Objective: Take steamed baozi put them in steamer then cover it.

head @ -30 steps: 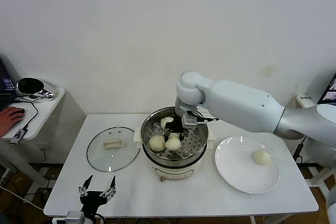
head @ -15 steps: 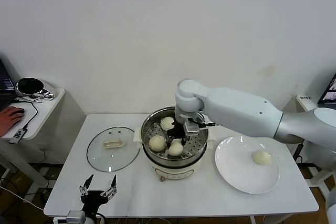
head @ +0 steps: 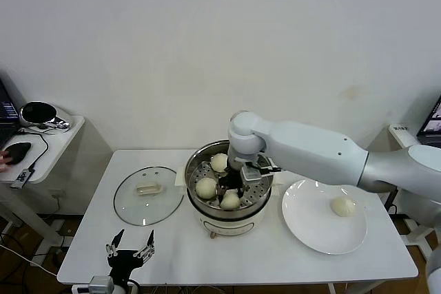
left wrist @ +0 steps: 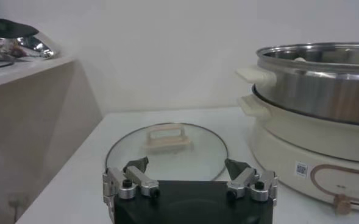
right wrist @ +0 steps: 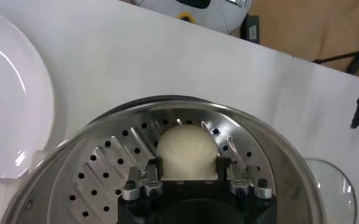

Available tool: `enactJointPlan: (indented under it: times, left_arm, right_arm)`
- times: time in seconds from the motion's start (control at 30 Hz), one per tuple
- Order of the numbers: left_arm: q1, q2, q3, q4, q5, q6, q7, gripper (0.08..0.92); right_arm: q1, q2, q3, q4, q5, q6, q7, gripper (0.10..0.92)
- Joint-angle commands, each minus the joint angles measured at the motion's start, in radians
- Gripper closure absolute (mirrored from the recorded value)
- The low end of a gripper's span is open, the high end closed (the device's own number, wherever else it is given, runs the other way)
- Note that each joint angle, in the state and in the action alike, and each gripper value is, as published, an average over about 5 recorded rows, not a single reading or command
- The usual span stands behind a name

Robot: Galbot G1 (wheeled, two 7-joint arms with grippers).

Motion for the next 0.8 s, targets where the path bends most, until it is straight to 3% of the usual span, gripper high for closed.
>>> enactJointPlan:
  times: [0.03,0.2,0.4,0.7,0.8]
  left_arm:
    - [-0.003,0.001,0.001,0.002,-0.001,0.000,0.001,0.177]
    - [-0.009,-0.001,0.003,0.005,-0.001,0.001,0.003,0.177]
    - [-0.003,0.003,0.006,-0.009,0.001,0.007,0.011,0.177]
    - [0.006,0.032,-0.009,-0.030,-0.018,0.009,0.023,0.177]
    - [0.000,0.039,-0.002,-0.027,-0.017,0.014,0.028,0.177]
  right_arm:
    - [0.006,-0.007,-0.003,-0.001,-0.023,0.003,0.039,0.349]
    - [0.039,-0.028,0.006,0.018,0.043,-0.033,0.037,0.226]
    - [0.119,-0.098,0.071,0.043,0.110,-0.152,0.019,0.203]
    - [0.273,-0.392,0.052,0.088,0.433,-0.662,0.020,0.203]
    - [0.262,-0.497,0.071,0.085,0.481,-0.780,0.011,0.203]
